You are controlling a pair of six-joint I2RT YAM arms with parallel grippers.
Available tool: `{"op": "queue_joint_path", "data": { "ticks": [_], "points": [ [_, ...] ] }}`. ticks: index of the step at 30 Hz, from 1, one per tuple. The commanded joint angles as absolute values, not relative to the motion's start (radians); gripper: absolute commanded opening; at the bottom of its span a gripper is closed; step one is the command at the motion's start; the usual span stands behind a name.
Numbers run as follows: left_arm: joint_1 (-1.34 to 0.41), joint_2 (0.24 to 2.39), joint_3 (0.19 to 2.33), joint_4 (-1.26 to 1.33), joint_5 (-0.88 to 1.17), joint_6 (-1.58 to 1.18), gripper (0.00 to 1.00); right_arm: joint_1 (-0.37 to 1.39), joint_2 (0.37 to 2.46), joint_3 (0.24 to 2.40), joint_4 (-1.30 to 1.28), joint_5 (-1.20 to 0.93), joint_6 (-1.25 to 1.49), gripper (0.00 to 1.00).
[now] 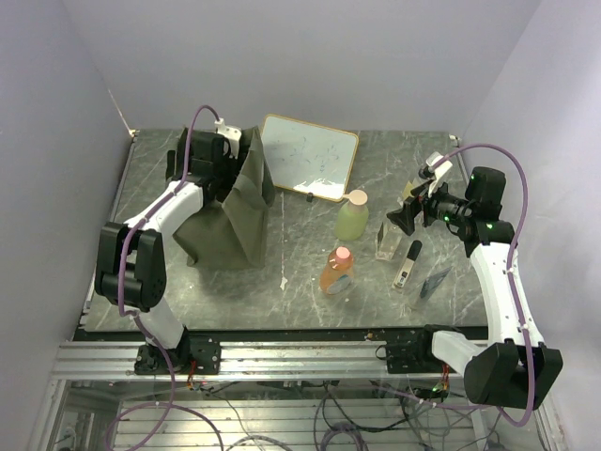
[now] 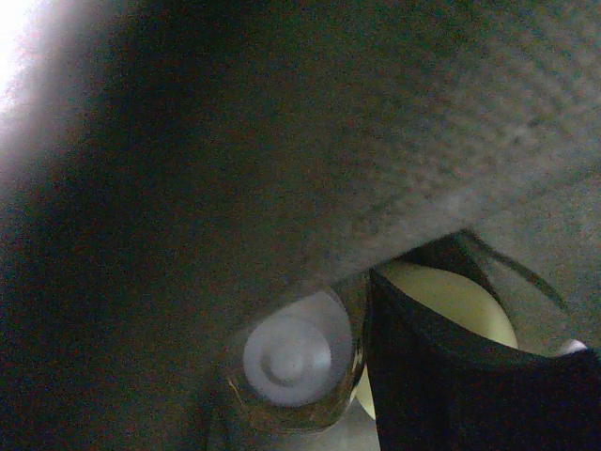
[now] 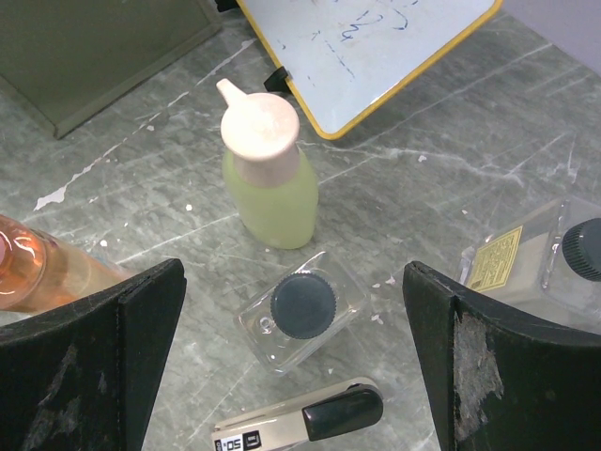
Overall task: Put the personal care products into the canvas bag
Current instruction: Place the care product in the canvas bag.
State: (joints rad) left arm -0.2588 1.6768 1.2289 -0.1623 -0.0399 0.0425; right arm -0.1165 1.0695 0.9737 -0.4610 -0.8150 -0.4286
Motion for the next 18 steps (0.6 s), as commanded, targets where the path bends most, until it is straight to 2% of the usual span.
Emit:
{"op": "queue_joint_path", "data": {
  "ticks": [1,18],
  "points": [
    [-0.278,1.675,1.213,-0.128,0.01,0.003,0.35,-0.116,1.065,0.965,-0.449,-0.81,-0.44,1.0],
    [-0.267,1.68,1.25,-0.184,0.027,0.007,0.61,-0.117,1.068,0.965,-0.447,-0.81,-0.439,1.0]
  ]
}}
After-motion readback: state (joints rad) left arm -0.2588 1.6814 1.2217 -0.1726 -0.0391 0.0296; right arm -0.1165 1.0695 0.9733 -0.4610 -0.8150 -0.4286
